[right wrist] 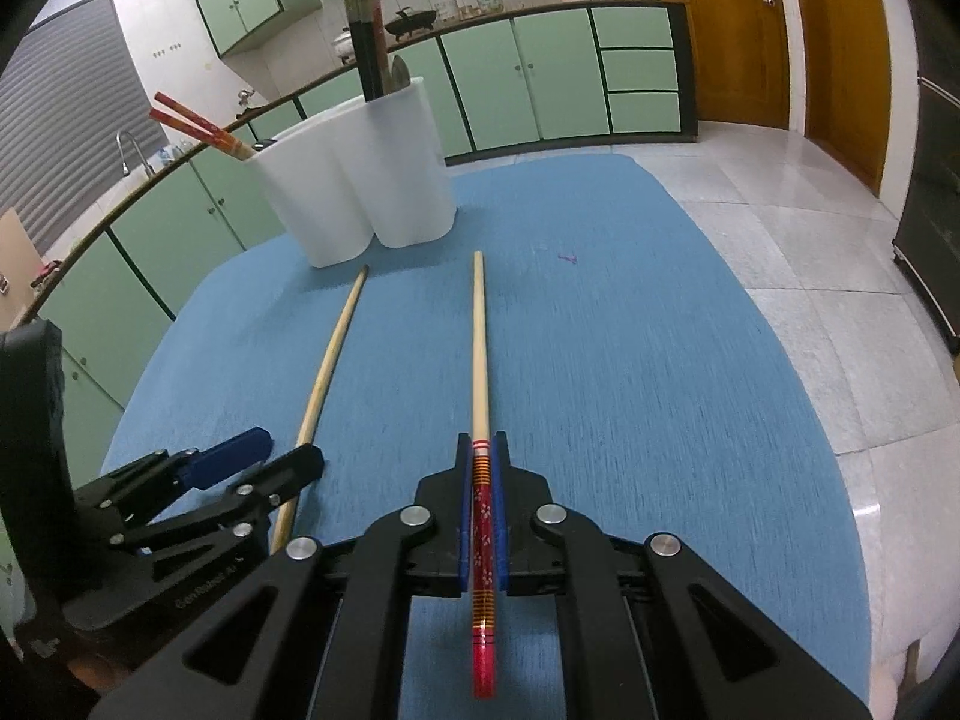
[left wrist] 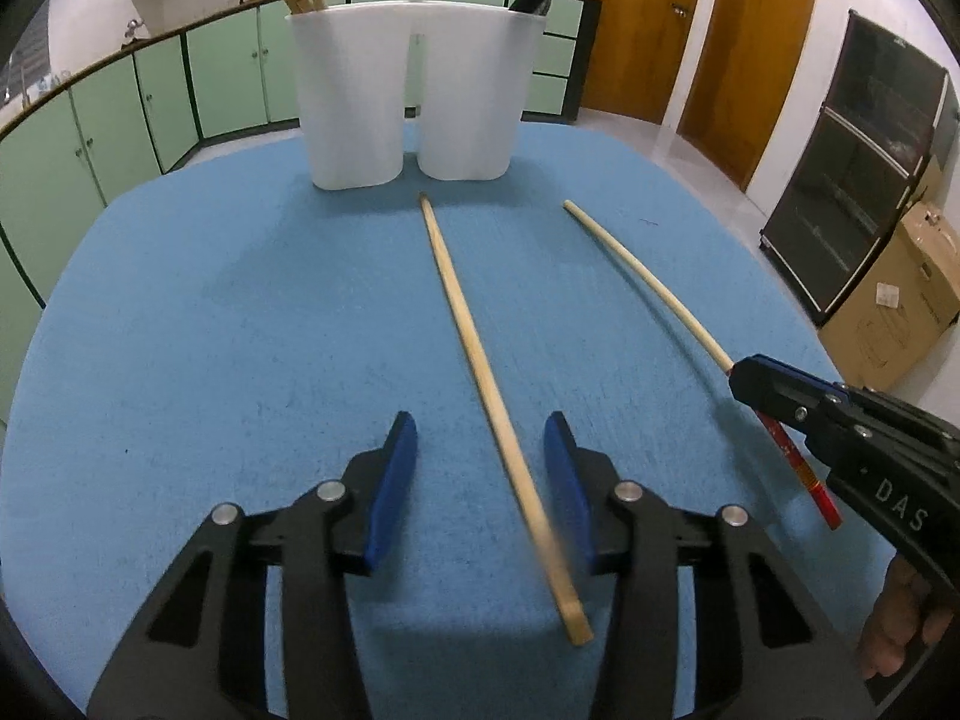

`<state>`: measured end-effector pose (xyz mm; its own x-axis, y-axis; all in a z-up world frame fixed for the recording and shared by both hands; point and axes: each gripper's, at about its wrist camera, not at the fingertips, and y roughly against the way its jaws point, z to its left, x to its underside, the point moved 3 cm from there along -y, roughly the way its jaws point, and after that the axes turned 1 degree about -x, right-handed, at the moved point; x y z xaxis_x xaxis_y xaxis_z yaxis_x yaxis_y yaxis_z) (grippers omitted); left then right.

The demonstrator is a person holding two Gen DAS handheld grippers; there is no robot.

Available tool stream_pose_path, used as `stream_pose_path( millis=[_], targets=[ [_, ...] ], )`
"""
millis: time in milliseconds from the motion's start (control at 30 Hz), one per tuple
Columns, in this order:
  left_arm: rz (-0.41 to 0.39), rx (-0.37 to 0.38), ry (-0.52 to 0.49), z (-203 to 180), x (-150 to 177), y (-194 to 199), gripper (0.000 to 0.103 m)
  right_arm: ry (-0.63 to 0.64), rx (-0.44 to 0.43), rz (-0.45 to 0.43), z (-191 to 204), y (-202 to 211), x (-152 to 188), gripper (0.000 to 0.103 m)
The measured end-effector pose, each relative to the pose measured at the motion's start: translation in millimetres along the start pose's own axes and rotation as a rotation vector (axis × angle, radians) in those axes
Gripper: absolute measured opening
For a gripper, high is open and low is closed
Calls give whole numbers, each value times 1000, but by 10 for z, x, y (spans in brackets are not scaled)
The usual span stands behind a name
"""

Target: Organize utensils

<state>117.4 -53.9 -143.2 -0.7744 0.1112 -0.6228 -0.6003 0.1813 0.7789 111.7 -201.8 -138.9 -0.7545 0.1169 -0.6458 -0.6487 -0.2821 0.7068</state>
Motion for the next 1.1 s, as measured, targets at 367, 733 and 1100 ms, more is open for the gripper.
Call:
stream_pose_path(
  millis=[367,733,1100],
  targets=[
    [5,1,8,7,37,57,8,15,-5,14,35,-42,-2,6],
    [2,-61,83,432,-55,67,6,19,6,16,104,-258,-173,6],
    [-21,-28,71,414,42,157,42,27,-34,-6,29,-110,-73,20]
  ],
)
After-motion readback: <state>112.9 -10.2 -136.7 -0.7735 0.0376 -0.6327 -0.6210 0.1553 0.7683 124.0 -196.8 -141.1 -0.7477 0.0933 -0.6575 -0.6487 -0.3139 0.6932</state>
